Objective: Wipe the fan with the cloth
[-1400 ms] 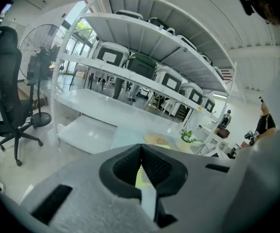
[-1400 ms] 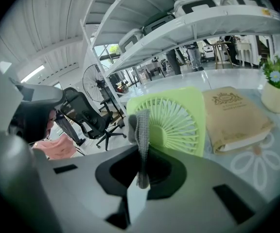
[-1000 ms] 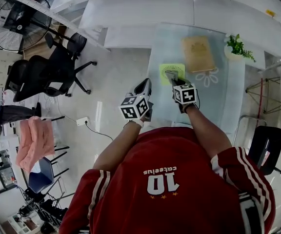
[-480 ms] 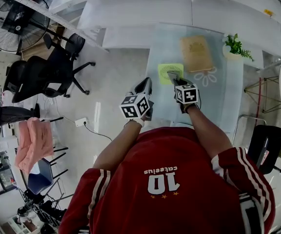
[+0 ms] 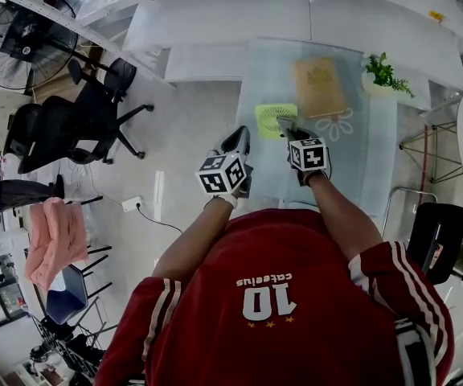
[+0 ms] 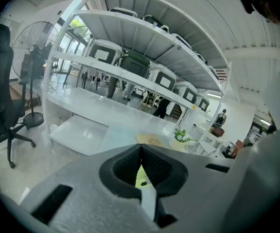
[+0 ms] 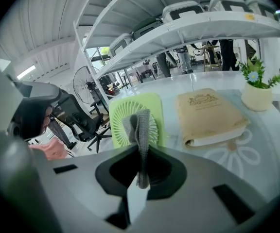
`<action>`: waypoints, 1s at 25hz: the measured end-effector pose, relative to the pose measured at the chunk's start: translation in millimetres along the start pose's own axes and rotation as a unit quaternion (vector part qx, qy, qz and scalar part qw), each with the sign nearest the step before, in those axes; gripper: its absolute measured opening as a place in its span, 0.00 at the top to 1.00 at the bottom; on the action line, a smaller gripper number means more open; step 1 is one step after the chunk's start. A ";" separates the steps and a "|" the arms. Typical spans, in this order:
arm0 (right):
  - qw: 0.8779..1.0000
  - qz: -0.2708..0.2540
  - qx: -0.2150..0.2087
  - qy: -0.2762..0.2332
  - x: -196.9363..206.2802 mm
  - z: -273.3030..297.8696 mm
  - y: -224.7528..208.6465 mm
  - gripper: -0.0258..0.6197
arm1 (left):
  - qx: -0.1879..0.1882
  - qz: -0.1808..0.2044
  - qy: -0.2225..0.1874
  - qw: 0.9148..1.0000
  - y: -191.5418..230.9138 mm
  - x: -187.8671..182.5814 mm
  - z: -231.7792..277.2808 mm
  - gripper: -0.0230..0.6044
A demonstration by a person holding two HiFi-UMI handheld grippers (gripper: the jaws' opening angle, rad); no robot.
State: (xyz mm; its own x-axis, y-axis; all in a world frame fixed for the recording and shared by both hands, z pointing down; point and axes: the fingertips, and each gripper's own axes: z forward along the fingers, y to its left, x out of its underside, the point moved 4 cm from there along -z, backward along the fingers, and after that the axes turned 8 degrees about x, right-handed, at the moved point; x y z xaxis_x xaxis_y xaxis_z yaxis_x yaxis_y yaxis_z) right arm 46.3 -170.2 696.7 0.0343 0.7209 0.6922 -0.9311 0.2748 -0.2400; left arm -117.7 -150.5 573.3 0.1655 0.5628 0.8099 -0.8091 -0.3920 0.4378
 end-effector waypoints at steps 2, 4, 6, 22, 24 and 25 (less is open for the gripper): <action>1.000 0.003 0.002 -0.001 1.3 -1.1 -2.0 0.93 | 0.003 0.002 0.001 1.000 -2.4 -0.7 0.7 0.95; 1.000 0.005 0.005 -0.002 1.5 -2.2 -4.7 0.93 | 0.005 0.003 0.001 1.000 -4.4 -1.0 1.7 0.95; 1.000 0.006 0.008 -0.003 1.7 -3.3 -7.3 0.93 | 0.006 0.003 0.001 1.000 -5.4 -0.8 2.5 0.95; 0.999 0.022 0.038 -0.015 5.3 -15.0 -30.8 0.93 | 0.018 0.004 0.007 1.000 -14.3 2.2 13.3 0.95; 0.999 0.025 0.041 -0.018 4.4 -17.3 -33.6 0.93 | 0.021 0.003 0.007 1.000 -16.3 1.6 15.3 0.95; 0.999 0.027 0.042 -0.020 3.6 -18.3 -34.9 0.93 | 0.023 0.004 0.008 1.000 -17.4 1.2 16.6 0.95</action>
State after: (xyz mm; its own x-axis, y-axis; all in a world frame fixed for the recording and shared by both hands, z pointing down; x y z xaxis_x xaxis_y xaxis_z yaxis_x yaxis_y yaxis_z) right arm 85.7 -165.6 695.1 -0.0288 0.7069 0.7067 -0.9587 0.1807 -0.2198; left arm -94.0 -155.0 573.2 0.1498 0.5708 0.8073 -0.7840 -0.4289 0.4488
